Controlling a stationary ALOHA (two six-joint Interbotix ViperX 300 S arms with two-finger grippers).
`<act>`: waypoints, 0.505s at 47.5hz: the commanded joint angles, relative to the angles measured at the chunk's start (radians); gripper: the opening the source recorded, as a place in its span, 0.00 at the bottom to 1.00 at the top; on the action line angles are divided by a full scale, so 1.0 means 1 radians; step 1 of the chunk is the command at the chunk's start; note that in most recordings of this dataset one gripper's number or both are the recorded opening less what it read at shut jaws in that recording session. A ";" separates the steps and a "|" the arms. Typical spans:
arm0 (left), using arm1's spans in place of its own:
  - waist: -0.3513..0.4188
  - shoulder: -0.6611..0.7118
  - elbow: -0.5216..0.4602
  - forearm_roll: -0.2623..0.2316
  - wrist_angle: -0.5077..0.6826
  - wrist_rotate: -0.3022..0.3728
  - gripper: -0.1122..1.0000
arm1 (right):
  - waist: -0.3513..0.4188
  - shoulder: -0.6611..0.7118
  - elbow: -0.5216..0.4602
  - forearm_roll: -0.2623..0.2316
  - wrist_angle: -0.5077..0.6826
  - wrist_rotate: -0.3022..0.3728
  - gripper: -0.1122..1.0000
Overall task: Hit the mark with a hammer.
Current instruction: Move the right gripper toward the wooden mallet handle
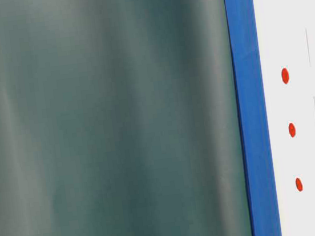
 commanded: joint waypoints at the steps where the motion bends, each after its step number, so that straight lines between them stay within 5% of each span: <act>1: -0.018 0.008 -0.021 -0.009 0.006 -0.006 0.10 | 0.002 0.017 -0.032 0.003 0.005 0.011 0.10; 24: -0.005 0.014 -0.017 -0.009 0.023 -0.041 0.10 | 0.160 0.301 -0.247 0.014 0.207 0.118 0.07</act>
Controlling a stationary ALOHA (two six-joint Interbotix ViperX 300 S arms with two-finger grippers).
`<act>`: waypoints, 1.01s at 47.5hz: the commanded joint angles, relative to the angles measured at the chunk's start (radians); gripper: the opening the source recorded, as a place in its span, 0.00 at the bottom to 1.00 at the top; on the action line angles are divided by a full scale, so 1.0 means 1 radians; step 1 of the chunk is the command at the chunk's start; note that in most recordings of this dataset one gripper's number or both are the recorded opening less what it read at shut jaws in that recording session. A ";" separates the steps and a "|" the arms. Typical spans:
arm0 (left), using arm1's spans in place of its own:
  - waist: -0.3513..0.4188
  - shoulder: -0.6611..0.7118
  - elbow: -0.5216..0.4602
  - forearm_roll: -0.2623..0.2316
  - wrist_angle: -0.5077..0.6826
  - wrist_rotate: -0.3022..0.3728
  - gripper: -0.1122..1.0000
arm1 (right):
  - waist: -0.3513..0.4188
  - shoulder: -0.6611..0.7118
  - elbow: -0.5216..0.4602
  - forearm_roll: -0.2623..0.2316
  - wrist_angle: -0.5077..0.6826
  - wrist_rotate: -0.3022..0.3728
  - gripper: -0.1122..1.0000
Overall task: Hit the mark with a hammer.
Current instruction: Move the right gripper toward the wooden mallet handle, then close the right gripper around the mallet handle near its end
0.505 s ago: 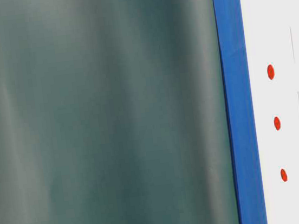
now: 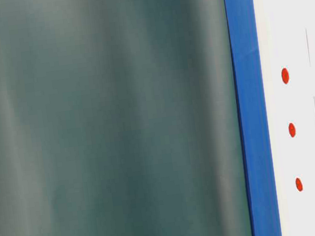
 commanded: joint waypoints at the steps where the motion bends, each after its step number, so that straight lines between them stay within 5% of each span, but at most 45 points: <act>1: 0.008 0.008 -0.017 -0.002 -0.006 -0.002 0.10 | 0.021 0.072 -0.069 0.003 0.015 0.017 0.08; 8: 0.014 0.008 -0.017 -0.002 -0.005 -0.002 0.10 | 0.034 0.218 -0.127 0.003 0.025 0.060 0.25; 21: 0.034 0.006 -0.008 -0.002 -0.005 -0.003 0.10 | 0.069 0.485 -0.255 0.015 0.034 0.118 0.92; 31: 0.040 0.006 -0.006 -0.002 -0.005 -0.003 0.10 | 0.094 0.672 -0.328 0.060 -0.044 0.137 0.88; 48: 0.040 0.008 0.000 -0.002 -0.005 -0.008 0.10 | 0.143 0.942 -0.385 0.204 -0.279 0.137 0.89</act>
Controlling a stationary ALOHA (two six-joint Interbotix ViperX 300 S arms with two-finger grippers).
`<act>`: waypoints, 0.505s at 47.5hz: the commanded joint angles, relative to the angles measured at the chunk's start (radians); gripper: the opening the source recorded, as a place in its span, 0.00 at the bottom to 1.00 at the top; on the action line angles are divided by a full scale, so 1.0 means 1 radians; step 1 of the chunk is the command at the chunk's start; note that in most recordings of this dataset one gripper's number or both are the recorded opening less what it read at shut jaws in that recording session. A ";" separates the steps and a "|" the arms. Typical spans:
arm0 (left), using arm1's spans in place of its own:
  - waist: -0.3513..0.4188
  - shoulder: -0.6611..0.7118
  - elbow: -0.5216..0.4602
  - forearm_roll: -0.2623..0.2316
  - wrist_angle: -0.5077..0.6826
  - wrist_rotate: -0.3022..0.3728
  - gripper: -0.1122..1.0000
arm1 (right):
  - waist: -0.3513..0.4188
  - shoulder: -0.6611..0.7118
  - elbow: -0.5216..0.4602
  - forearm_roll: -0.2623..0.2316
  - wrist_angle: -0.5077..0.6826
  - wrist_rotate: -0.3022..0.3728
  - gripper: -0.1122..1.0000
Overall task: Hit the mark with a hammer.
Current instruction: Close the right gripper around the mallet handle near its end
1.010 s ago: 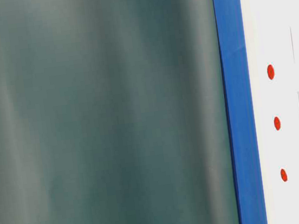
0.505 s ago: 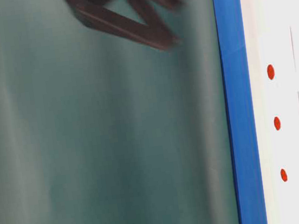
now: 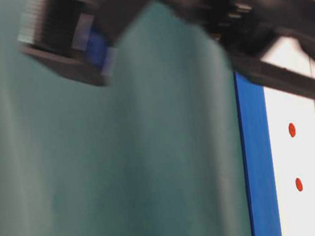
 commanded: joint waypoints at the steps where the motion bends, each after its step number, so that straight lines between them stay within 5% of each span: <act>1: 0.003 0.008 -0.009 0.000 -0.006 -0.002 0.10 | 0.011 0.032 -0.035 0.038 -0.052 -0.003 0.89; 24: 0.003 0.008 0.000 0.000 -0.005 -0.003 0.10 | 0.028 0.164 -0.080 0.118 -0.078 -0.017 0.86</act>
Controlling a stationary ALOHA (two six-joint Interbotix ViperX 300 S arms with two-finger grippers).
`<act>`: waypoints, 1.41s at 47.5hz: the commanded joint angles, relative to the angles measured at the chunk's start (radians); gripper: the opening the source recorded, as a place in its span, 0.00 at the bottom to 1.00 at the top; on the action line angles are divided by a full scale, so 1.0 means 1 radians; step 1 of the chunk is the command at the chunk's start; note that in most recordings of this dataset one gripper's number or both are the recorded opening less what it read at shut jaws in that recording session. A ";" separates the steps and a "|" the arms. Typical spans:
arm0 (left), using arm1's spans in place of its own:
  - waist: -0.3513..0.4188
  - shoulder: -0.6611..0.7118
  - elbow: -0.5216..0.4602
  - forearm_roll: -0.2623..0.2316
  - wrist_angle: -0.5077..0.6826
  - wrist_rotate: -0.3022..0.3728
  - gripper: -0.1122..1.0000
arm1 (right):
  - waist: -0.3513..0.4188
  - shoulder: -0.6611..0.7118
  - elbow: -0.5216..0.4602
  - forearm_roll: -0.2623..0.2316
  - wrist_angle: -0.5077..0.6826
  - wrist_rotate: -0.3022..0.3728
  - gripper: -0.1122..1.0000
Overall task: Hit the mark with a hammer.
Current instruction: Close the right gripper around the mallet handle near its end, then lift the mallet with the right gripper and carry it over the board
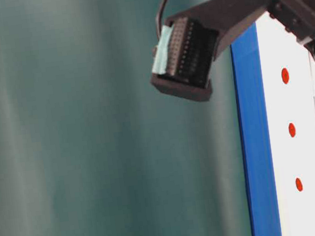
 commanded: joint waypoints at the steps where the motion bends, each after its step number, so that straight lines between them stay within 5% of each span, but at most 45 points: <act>1: 0.003 0.006 -0.009 0.000 -0.005 -0.002 0.10 | 0.000 -0.011 -0.014 0.005 -0.006 -0.005 0.85; 4: 0.003 0.006 -0.009 0.000 -0.006 -0.002 0.10 | 0.002 -0.011 -0.015 0.002 -0.005 -0.017 0.77; 12: 0.003 0.006 -0.009 0.000 -0.005 -0.002 0.10 | 0.005 -0.012 -0.017 0.002 0.000 -0.043 0.31; 16: 0.003 0.005 -0.009 0.000 -0.005 -0.002 0.10 | 0.006 -0.020 -0.020 0.002 0.000 -0.043 0.19; 50: 0.003 0.002 -0.009 0.000 -0.005 -0.002 0.10 | -0.020 -0.402 0.006 0.000 0.143 -0.124 0.19; 67: 0.003 0.006 -0.009 0.000 -0.003 -0.002 0.10 | -0.092 -0.417 0.012 -0.002 0.144 -0.156 0.19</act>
